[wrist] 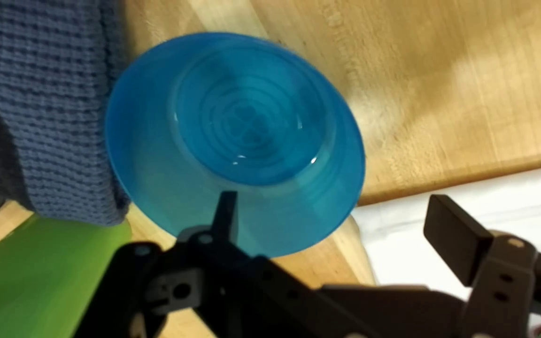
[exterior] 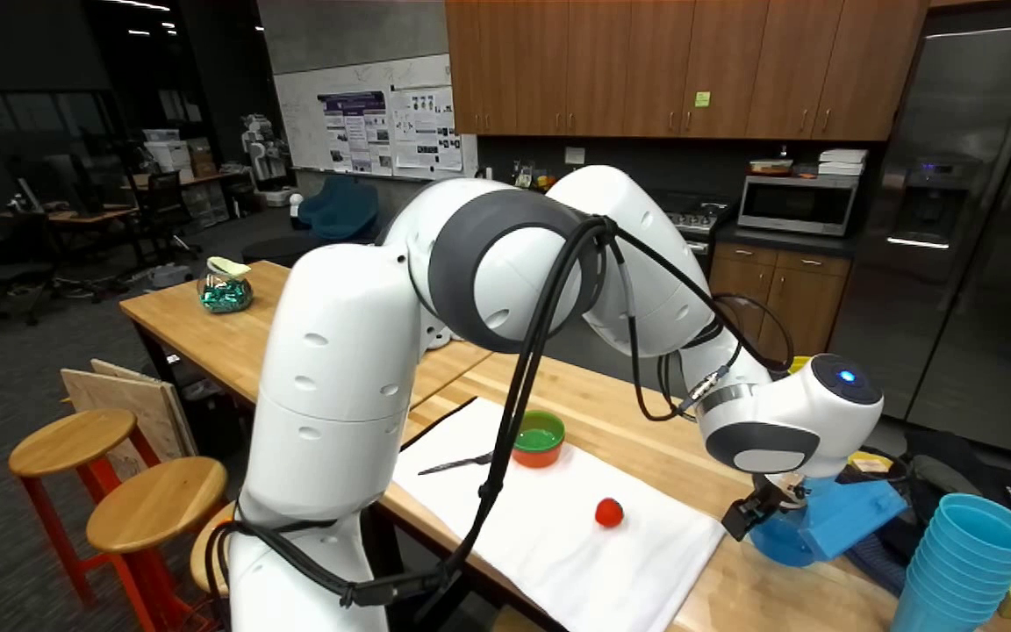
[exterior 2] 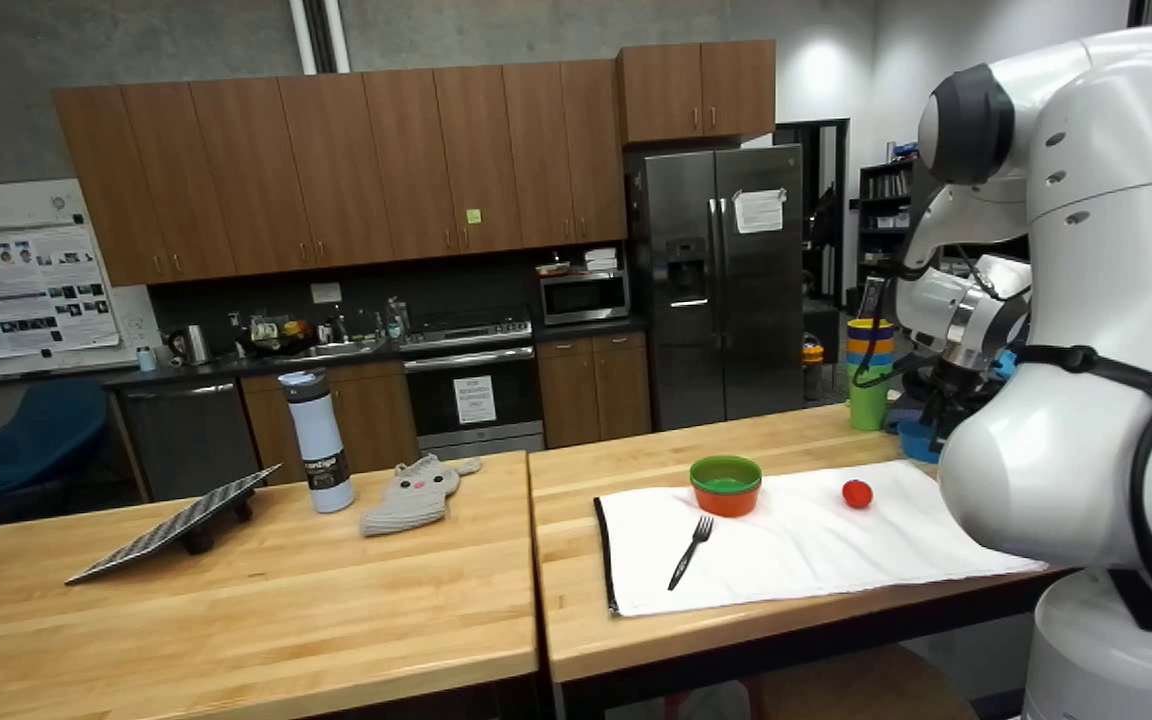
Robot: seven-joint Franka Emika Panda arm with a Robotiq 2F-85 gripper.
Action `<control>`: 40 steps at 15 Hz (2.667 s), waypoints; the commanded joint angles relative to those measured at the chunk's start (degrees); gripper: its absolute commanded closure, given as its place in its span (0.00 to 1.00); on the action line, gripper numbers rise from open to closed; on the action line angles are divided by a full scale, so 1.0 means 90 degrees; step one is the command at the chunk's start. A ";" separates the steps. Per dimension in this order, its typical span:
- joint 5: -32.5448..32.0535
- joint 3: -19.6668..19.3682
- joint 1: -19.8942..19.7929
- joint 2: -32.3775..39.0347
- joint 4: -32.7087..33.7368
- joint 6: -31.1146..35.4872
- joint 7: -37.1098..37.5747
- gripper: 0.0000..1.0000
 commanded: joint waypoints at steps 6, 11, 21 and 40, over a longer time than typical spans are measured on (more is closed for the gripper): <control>-0.0070 0.0014 -0.0106 0.0199 0.0153 -0.0474 0.0183 0.25; -0.0146 0.0018 -0.0111 0.0296 0.0180 -0.0522 0.0286 0.55; -0.0772 0.0161 0.0229 -0.0418 -0.0391 -0.0178 0.0110 0.98; -0.1345 0.0652 0.1840 -0.2402 -0.2355 0.0465 -0.1353 0.99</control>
